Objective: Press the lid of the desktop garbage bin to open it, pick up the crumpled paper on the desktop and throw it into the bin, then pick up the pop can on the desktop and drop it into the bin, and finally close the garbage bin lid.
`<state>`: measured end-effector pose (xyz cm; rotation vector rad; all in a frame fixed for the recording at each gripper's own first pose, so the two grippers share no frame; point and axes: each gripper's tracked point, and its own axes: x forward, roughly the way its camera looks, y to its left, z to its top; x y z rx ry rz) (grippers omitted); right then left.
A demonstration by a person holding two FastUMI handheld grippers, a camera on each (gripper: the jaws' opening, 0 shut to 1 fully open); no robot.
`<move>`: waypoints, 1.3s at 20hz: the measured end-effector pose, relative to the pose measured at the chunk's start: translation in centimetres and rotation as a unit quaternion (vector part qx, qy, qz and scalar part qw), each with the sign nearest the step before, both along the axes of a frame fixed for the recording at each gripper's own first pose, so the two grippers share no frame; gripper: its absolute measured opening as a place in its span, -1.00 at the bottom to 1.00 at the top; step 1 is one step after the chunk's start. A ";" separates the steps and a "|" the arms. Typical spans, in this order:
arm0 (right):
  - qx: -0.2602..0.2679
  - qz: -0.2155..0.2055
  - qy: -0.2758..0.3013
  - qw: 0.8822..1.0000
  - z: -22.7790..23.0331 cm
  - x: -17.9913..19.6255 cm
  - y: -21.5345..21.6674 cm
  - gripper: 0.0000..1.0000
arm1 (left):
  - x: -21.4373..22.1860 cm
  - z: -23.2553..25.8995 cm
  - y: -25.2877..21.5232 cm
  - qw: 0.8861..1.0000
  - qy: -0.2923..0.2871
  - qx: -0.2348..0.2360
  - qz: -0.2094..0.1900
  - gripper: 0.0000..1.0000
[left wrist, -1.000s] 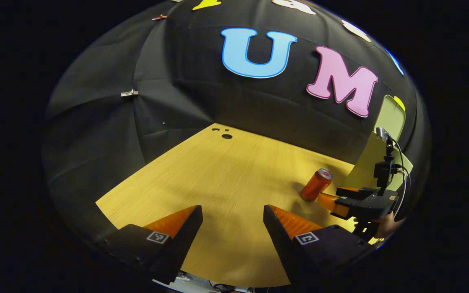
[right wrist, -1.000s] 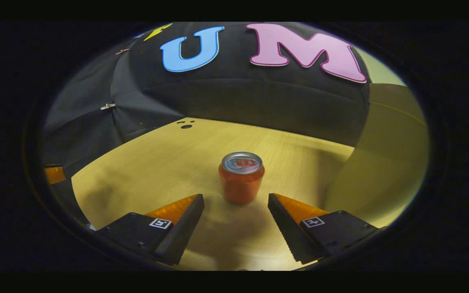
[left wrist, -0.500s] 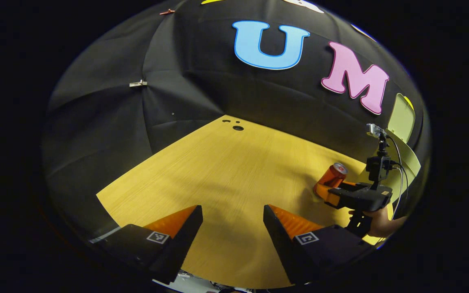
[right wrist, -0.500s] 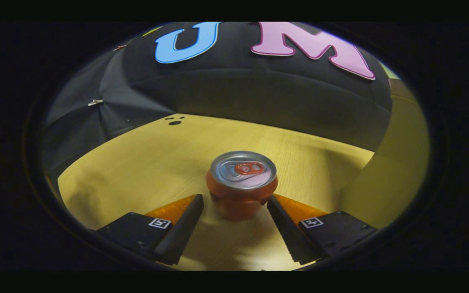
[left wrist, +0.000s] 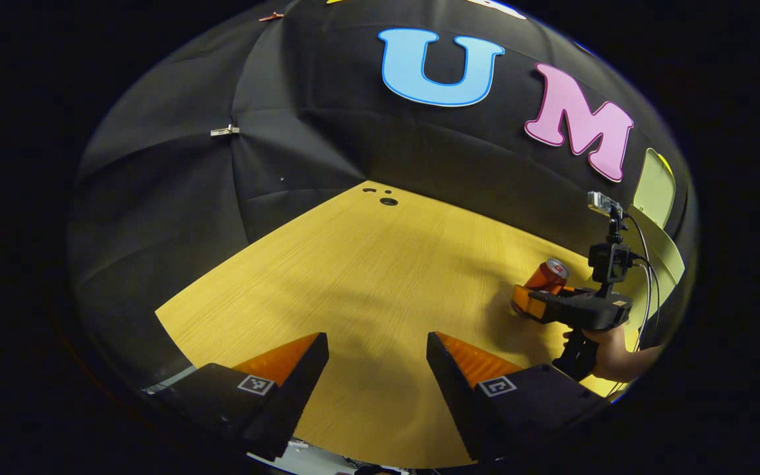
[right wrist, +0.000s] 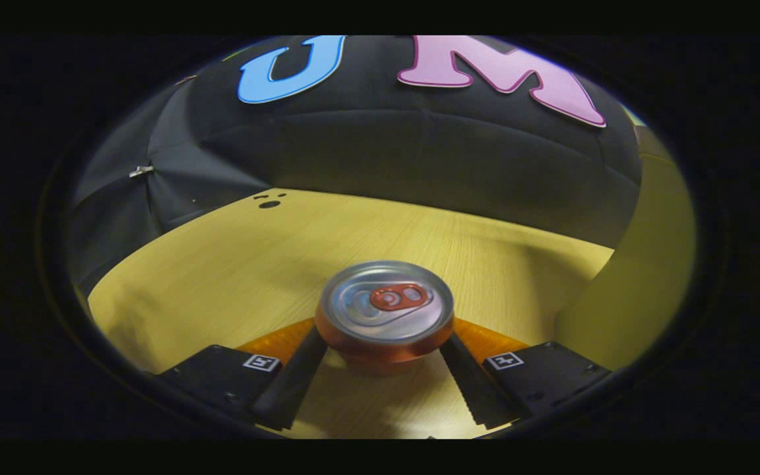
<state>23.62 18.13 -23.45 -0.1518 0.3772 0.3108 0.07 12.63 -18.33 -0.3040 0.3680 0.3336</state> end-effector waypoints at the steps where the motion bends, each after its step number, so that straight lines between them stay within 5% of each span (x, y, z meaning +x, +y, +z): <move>1: 0.000 0.003 0.001 1.000 -0.1 0.0 0.2 0.81 | 0.0 0.0 -0.1 1.000 0.001 -0.001 -0.001 0.92; 2: -0.001 0.006 0.005 1.000 -0.2 -0.1 0.3 0.68 | -0.2 -0.2 -0.4 1.000 0.002 -0.001 -0.002 0.92; 14: 0.009 0.064 -0.038 0.997 8.2 -5.7 0.3 0.58 | -0.6 2.1 -2.1 0.999 -0.015 0.020 -0.027 0.92; 23: 0.028 0.092 -0.121 0.988 22.2 -10.4 -1.9 0.75 | -1.4 3.3 -5.1 0.997 -0.030 0.023 -0.074 0.92; 26: 0.037 0.081 -0.153 0.984 26.7 -11.4 -3.1 0.66 | -1.2 3.6 -6.5 0.994 -0.037 0.022 -0.104 0.92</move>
